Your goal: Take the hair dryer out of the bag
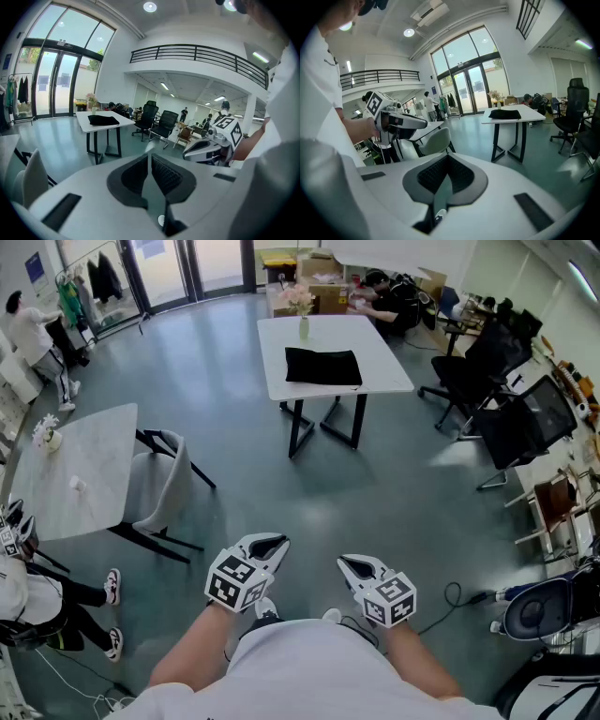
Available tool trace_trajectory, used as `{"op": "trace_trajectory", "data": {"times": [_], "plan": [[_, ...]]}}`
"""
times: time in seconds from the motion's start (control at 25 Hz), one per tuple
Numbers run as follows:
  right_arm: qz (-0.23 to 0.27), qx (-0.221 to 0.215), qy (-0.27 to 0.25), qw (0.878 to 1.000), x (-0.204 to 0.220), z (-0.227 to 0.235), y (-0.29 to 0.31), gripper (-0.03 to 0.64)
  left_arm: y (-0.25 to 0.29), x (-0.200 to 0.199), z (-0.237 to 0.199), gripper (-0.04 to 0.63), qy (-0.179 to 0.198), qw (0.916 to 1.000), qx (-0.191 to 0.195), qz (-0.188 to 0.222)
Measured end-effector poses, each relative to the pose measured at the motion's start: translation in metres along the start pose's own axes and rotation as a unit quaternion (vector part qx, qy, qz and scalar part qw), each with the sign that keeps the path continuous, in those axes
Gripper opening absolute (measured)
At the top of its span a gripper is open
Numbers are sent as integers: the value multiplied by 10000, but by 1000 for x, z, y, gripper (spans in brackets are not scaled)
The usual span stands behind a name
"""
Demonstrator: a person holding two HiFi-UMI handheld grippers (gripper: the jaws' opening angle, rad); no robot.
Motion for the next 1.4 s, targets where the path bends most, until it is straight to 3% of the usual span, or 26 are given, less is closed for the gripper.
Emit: {"op": "trace_trajectory", "data": {"times": [0.84, 1.08, 1.4], "plan": [[4, -45, 107, 9999, -8, -11, 29, 17, -7, 8, -31, 38, -54, 9999, 72, -67], [-88, 276, -112, 9995, -17, -21, 54, 18, -14, 16, -48, 38, 173, 9992, 219, -272], [-122, 309, 148, 9993, -15, -47, 80, 18, -29, 28, -76, 38, 247, 9983, 390, -350]]}}
Point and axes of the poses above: the fingertips, and each gripper's own axes: y forward along the fingers, z to its right, x out of its underside, the point moved 7 cm from there along -y, backward along the fingers, and after that the axes turned 6 degrees about -x, right-handed, at the moved point
